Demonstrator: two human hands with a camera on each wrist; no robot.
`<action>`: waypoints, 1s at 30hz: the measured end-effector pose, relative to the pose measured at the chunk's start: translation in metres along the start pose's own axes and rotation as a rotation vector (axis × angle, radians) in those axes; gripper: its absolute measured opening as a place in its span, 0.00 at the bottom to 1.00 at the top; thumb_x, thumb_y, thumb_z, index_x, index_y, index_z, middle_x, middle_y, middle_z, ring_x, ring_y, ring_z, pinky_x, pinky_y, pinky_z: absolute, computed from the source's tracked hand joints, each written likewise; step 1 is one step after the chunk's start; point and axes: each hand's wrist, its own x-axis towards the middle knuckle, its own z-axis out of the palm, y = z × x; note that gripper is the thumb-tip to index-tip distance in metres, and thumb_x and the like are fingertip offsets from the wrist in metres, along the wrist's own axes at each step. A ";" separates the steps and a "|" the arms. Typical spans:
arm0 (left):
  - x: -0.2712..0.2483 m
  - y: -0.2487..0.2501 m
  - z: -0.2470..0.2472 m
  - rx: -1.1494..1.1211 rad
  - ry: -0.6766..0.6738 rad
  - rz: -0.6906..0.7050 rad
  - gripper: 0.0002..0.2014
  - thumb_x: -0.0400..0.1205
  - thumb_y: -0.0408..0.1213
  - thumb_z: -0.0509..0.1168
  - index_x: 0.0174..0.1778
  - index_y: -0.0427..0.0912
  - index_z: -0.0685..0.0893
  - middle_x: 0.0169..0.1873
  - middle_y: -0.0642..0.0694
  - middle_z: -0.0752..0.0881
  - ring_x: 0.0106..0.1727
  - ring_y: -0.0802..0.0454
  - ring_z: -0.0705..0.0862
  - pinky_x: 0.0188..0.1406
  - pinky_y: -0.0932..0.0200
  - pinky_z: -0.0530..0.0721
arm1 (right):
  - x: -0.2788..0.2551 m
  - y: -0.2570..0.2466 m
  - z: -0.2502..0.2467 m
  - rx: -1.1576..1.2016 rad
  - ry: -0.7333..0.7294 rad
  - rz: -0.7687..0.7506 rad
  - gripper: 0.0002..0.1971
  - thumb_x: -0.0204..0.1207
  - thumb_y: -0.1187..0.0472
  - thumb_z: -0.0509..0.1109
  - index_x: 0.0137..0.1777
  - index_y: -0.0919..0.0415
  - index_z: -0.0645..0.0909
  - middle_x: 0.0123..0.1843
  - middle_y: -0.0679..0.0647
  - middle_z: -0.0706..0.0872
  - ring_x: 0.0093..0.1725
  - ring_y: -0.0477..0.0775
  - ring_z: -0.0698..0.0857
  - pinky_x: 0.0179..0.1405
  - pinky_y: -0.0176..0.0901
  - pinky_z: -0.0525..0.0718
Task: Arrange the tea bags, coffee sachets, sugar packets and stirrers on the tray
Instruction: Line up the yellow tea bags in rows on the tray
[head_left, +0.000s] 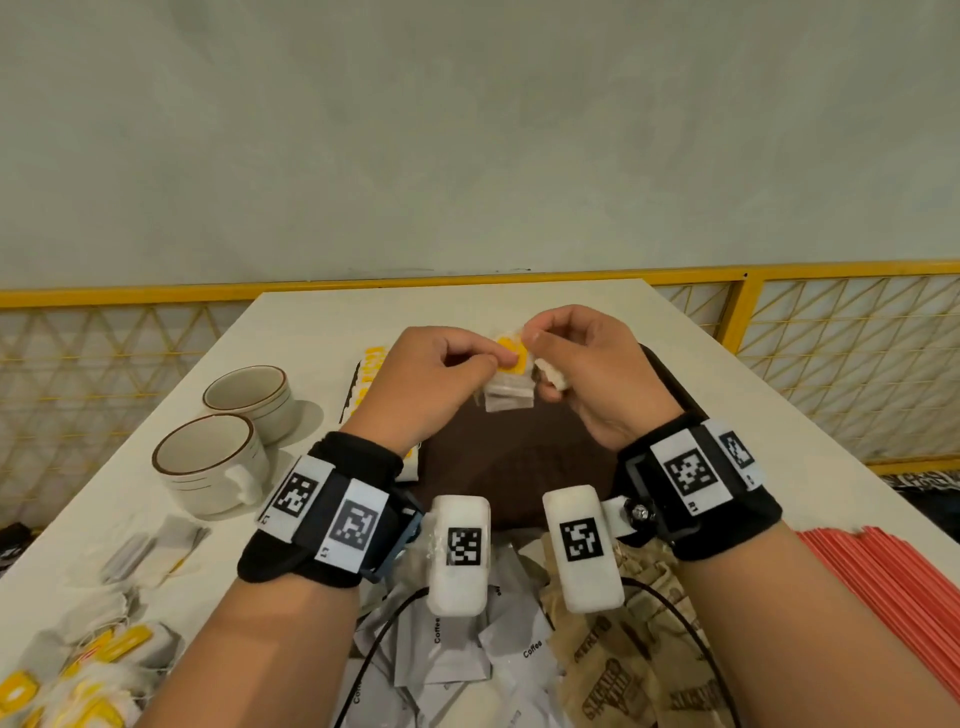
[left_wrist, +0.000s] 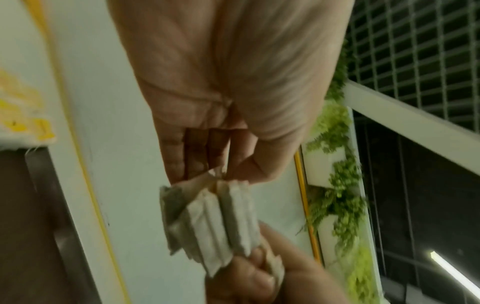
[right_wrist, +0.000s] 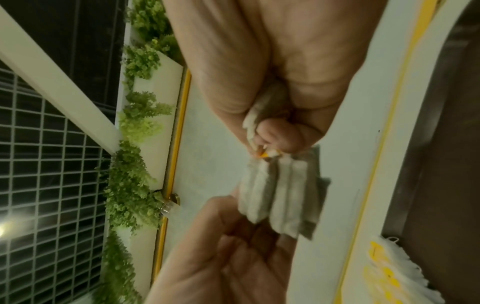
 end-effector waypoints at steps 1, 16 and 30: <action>0.000 0.000 0.001 0.020 0.021 -0.008 0.12 0.79 0.29 0.65 0.39 0.49 0.91 0.39 0.55 0.91 0.42 0.63 0.86 0.46 0.70 0.81 | 0.001 -0.001 0.000 0.033 0.002 0.040 0.09 0.80 0.75 0.62 0.44 0.62 0.78 0.42 0.59 0.79 0.30 0.50 0.76 0.18 0.35 0.71; 0.001 -0.003 0.004 0.049 -0.044 -0.029 0.05 0.78 0.39 0.71 0.37 0.49 0.92 0.36 0.49 0.91 0.45 0.50 0.88 0.54 0.49 0.83 | 0.003 0.006 0.002 0.074 0.057 -0.156 0.15 0.67 0.76 0.76 0.47 0.58 0.83 0.42 0.53 0.82 0.45 0.48 0.82 0.45 0.42 0.84; 0.006 -0.011 -0.009 0.135 0.072 0.049 0.08 0.75 0.34 0.75 0.35 0.53 0.86 0.31 0.52 0.84 0.32 0.62 0.78 0.36 0.68 0.77 | -0.002 -0.006 -0.009 -0.178 -0.163 0.060 0.12 0.83 0.56 0.63 0.42 0.57 0.84 0.34 0.52 0.83 0.32 0.46 0.81 0.34 0.37 0.76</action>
